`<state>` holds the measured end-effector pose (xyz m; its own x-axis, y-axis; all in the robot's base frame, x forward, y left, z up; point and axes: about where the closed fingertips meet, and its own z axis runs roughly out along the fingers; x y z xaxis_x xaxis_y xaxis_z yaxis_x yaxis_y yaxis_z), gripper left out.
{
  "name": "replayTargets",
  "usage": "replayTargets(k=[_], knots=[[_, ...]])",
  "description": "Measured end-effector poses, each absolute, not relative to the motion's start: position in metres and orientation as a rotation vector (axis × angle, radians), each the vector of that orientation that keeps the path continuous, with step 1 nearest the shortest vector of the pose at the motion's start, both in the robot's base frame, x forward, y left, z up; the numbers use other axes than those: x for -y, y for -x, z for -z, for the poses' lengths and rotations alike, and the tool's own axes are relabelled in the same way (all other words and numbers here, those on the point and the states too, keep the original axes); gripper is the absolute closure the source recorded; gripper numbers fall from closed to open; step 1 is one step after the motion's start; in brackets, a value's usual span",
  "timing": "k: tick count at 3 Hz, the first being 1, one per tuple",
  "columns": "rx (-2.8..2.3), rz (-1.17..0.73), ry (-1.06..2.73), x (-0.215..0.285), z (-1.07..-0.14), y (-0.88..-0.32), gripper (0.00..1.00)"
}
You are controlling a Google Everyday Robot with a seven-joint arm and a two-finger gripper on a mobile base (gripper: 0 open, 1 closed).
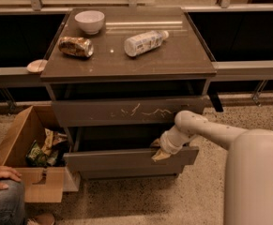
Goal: Open middle drawer
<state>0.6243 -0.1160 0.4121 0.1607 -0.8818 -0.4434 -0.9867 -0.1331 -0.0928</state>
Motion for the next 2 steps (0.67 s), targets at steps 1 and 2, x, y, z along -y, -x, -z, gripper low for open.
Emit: replayTargets(k=[1, 2], knots=[[-1.783, -0.406, 2.074, 0.1152, -0.4117, -0.6211, 0.74], [-1.783, -0.406, 2.074, 0.1152, -0.4117, -0.6211, 0.51]])
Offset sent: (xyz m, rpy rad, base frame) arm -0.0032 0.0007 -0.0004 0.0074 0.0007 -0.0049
